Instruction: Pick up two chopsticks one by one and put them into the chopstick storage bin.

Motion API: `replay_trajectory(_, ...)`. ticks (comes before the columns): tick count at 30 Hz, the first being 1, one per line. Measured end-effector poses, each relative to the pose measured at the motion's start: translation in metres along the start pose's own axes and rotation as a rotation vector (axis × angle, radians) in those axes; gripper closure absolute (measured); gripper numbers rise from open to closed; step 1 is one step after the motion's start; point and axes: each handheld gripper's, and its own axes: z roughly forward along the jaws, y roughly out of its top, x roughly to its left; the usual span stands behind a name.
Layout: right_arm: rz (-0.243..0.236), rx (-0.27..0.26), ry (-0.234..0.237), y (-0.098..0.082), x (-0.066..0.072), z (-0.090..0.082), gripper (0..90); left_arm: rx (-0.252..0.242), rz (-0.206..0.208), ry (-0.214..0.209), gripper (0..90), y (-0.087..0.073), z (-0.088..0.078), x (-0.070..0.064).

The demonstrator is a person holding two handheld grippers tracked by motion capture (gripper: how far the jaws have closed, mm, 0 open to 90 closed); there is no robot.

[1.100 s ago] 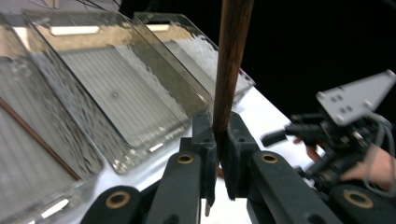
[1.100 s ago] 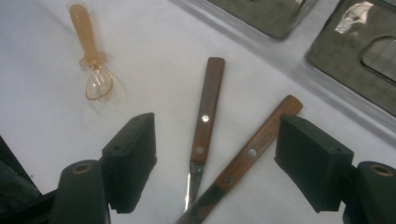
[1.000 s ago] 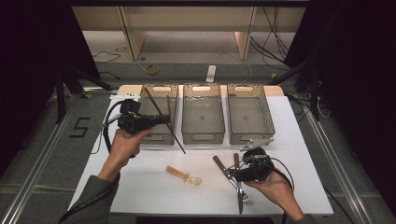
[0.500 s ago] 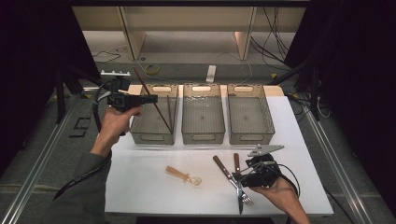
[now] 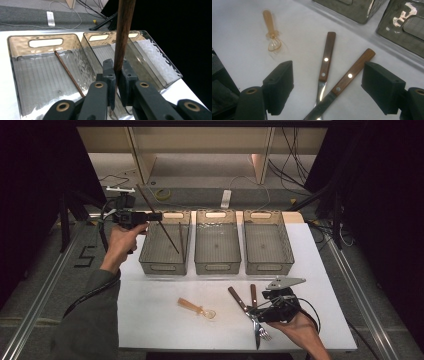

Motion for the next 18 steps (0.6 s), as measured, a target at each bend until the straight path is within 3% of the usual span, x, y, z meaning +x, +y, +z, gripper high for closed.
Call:
replay_trajectory(11,-0.008,-0.008,0.004,-0.001,0.003,-0.002,25.9,0.067,0.001,0.046,84.3,-0.003,0.016,0.006)
replay_trajectory(18,-0.013,-0.008,0.003,0.0,0.004,-0.002,26.0,0.094,-0.01,0.049,84.0,-0.01,0.026,0.01)
